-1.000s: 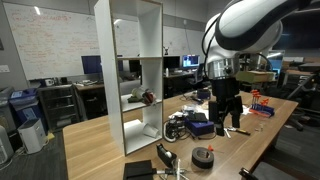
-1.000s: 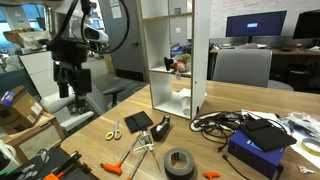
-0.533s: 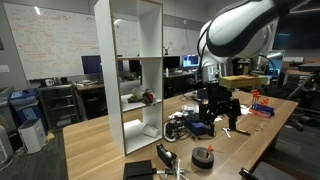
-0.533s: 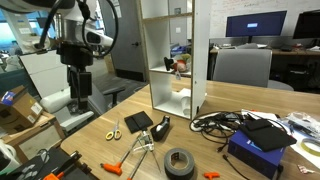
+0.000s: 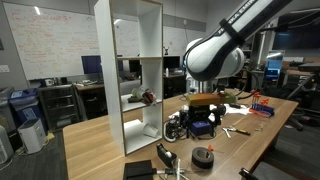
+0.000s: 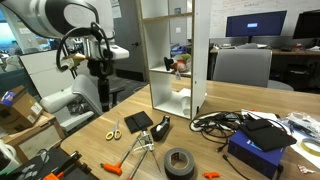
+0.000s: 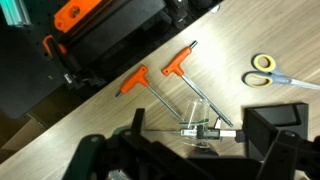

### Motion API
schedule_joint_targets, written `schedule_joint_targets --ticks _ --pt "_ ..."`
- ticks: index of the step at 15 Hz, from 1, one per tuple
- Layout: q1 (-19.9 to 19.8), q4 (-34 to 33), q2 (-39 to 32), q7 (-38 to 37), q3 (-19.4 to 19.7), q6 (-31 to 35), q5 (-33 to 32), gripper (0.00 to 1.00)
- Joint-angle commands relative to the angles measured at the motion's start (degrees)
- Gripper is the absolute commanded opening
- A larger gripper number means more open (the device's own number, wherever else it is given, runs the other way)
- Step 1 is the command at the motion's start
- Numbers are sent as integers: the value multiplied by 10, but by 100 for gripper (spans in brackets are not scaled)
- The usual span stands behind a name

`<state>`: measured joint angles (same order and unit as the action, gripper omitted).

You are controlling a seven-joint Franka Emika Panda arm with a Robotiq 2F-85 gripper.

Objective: Pick up the plastic cup from the table and put it in the bottom compartment of the cabinet.

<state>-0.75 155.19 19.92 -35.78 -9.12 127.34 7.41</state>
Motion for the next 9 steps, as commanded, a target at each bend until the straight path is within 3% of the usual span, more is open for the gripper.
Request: schedule_joint_targets --ticks 1,6,9 --pt "-2 -47 -105 -78 -18 73 -11 100" --pt "12 -69 -184 -140 -7 159 -63 100" --pt "14 -64 -224 -199 7 221 -144 100"
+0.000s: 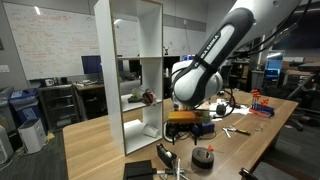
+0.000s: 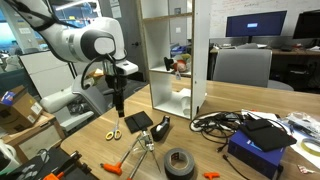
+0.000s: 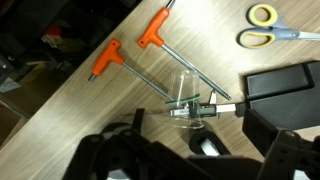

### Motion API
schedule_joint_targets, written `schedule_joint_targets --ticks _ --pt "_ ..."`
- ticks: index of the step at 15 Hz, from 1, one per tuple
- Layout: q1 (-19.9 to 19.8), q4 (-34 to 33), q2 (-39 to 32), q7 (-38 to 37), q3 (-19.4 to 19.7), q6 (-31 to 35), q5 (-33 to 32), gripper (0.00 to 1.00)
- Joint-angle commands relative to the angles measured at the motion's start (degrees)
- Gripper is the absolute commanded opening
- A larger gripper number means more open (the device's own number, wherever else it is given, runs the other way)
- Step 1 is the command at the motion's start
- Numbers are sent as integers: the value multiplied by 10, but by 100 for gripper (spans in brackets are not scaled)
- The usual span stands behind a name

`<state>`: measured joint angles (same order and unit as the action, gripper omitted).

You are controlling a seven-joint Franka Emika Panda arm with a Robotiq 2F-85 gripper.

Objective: Pick up the plastic cup from the table and put it in the bottom compartment of the cabinet.

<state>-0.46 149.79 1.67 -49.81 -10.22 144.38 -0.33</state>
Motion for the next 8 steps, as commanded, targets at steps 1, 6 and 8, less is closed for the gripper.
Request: schedule_joint_targets --ticks 1,6,8 --pt "12 -8 -57 -79 27 72 -99 100" --pt "42 -24 -147 -163 95 141 -213 100" --pt "66 -40 -184 -182 125 158 -232 100"
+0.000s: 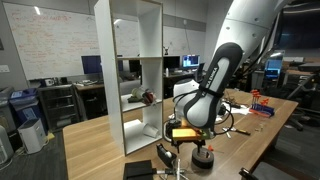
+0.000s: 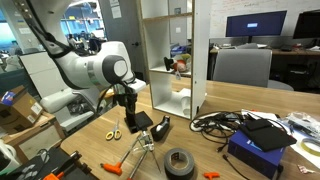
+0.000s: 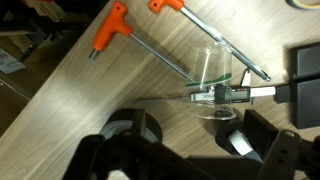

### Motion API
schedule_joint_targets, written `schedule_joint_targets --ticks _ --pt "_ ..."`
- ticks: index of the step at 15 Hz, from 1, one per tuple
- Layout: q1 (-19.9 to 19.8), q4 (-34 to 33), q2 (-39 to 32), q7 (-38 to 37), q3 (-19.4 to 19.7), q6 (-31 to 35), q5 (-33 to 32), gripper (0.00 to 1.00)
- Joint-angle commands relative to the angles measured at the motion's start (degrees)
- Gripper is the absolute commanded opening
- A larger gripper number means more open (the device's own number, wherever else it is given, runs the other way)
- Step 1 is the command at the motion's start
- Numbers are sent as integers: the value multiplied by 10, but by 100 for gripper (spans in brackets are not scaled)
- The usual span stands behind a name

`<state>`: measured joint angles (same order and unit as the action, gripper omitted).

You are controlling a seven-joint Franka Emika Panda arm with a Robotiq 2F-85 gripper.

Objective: Pick up the plastic cup from the table and put it in the bottom compartment of the cabinet.

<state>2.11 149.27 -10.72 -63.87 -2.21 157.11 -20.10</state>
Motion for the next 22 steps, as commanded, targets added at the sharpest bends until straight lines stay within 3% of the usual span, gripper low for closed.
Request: schedule_joint_targets --ticks 1,8,18,19,20,22 --pt "53 -41 -77 -45 56 40 -34 100" --pt "118 -104 -196 -19 103 90 35 100" --pt "122 -179 -309 53 96 102 159 100" --pt "126 -181 -316 58 100 106 164 75" --pt "126 -186 -322 65 101 105 171 74" --pt "126 -190 -328 77 103 106 183 55"
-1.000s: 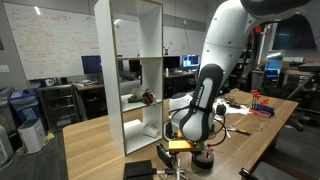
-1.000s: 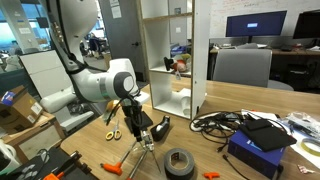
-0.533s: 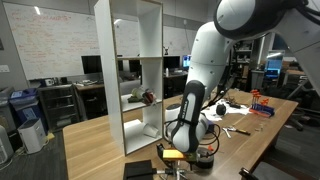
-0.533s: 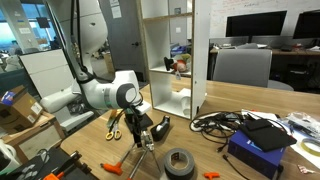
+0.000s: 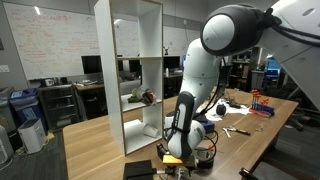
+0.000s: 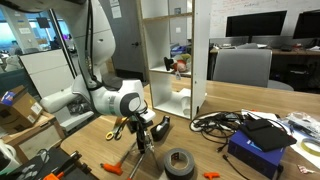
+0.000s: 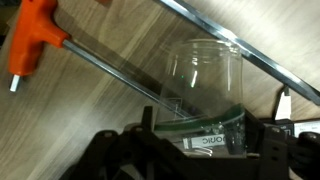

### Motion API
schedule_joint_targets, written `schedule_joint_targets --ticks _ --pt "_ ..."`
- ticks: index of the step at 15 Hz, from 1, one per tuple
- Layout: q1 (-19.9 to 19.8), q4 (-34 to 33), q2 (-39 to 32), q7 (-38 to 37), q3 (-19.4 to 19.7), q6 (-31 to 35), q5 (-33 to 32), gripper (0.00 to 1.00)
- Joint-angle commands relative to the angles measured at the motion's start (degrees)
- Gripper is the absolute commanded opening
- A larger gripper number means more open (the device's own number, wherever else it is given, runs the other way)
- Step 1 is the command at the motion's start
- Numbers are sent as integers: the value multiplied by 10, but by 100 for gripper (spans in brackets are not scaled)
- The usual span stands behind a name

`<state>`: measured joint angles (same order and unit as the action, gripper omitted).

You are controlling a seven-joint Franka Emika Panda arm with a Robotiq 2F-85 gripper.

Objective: Pick up the plastic cup from the table and put it in the bottom compartment of the cabinet.

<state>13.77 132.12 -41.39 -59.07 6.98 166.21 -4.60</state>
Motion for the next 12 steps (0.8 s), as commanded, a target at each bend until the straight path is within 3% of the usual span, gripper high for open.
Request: schedule_joint_targets --ticks 1,2,7,10,12 --pt "9 -18 -20 34 12 14 34 46" --pt "10 -19 -17 39 13 13 39 37" --pt "21 -5 15 48 33 7 46 16" --pt "44 13 56 42 67 -4 37 20" --pt "67 27 87 36 97 -11 27 16"
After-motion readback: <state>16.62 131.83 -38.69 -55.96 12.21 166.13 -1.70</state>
